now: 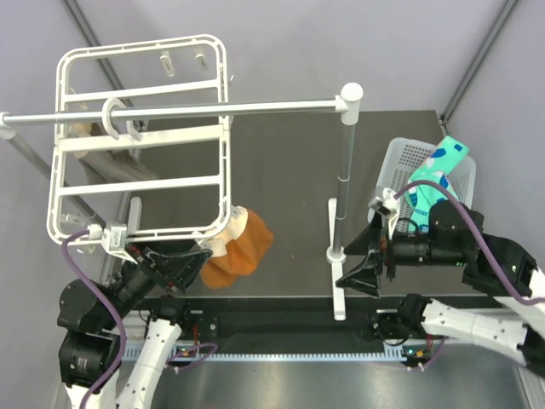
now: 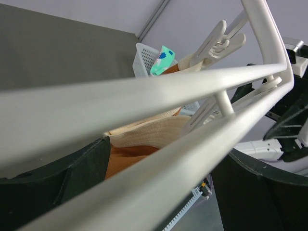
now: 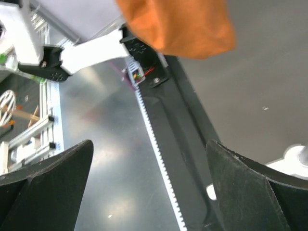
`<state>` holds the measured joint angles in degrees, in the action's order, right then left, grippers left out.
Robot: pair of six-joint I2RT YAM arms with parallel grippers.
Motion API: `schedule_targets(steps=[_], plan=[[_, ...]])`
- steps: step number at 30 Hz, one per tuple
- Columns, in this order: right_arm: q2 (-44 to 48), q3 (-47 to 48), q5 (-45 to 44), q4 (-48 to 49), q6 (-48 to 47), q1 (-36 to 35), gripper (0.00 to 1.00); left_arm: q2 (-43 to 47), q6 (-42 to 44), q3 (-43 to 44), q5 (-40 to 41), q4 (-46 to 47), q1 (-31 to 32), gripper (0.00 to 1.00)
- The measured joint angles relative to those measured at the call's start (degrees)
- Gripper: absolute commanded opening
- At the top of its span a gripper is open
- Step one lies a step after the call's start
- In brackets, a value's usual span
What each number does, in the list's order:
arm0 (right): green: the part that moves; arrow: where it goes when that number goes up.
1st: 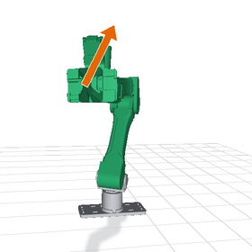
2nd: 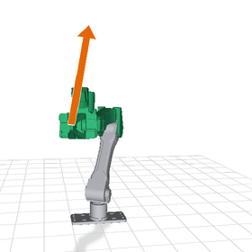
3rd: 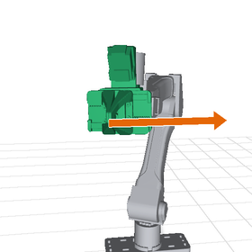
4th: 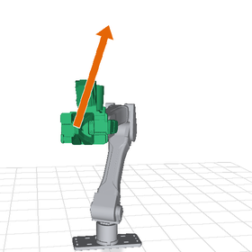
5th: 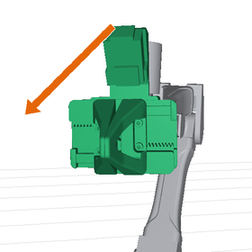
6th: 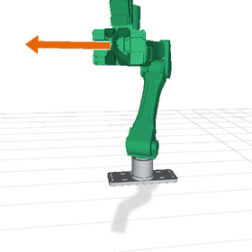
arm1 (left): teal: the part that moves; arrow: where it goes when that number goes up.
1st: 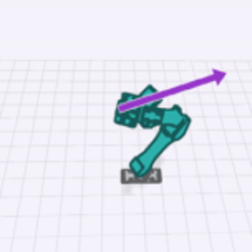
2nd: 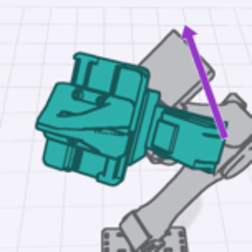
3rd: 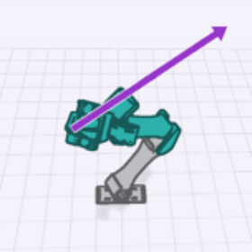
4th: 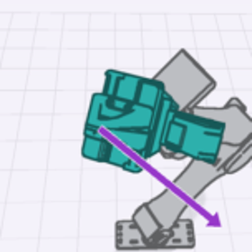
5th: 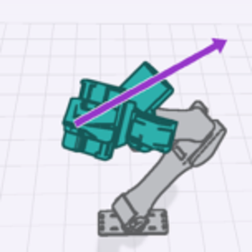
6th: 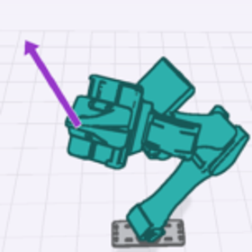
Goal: Clip the socks to the hanger
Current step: Rotate the hanger.
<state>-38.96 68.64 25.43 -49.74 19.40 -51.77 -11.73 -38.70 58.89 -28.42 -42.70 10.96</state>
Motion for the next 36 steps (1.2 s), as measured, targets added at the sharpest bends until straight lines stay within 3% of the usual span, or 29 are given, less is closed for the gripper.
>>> schedule_targets(steps=[7, 10, 14, 20, 25, 29, 32, 33, 35, 36], plan=[[-9.55, 3.06, -32.52, 3.23, 3.72, -40.48, 1.00, -0.04, -0.13, -0.17, -0.04, 0.28, 0.00, 0.84], [-18.27, 7.34, -43.80, 5.20, 3.06, -48.70, 1.00, -0.04, -0.15, 0.07, -0.20, 0.28, 0.00, 0.84], [-24.02, 6.95, -52.33, 10.88, -0.15, -50.56, 1.00, -0.04, -0.13, 1.46, -0.33, -0.07, -0.02, 0.84], [-27.58, 6.27, -60.39, 27.82, -7.93, -50.56, 0.96, 0.09, 0.17, 6.25, -0.42, -1.55, -0.04, 0.84], [-36.98, 7.04, -61.57, 40.68, -13.09, -50.56, 0.90, 1.14, 0.48, 8.55, -0.55, -2.75, -0.04, 0.84], [-43.91, 9.14, -60.78, 43.71, -15.39, -50.58, 0.84, 1.62, 0.42, 9.18, -0.63, -2.95, -0.04, 0.85], [-47.06, 10.91, -60.48, 44.76, -16.00, -50.56, 0.70, 1.62, 0.22, 9.27, -0.68, -3.02, -0.04, 0.84], [-47.69, 11.32, -60.52, 45.09, -16.04, -50.56, 0.53, 1.62, 0.11, 9.27, -0.68, -3.04, -0.04, 0.85], [-48.54, 12.09, -61.00, 46.16, -16.00, -50.25, 0.33, 1.62, 0.02, 9.33, -0.68, -3.06, -0.04, 0.85], [-48.70, 12.15, -61.31, 46.77, -15.74, -50.01, 0.17, 1.62, 0.04, 9.44, -0.68, -3.13, -0.04, 0.84]])
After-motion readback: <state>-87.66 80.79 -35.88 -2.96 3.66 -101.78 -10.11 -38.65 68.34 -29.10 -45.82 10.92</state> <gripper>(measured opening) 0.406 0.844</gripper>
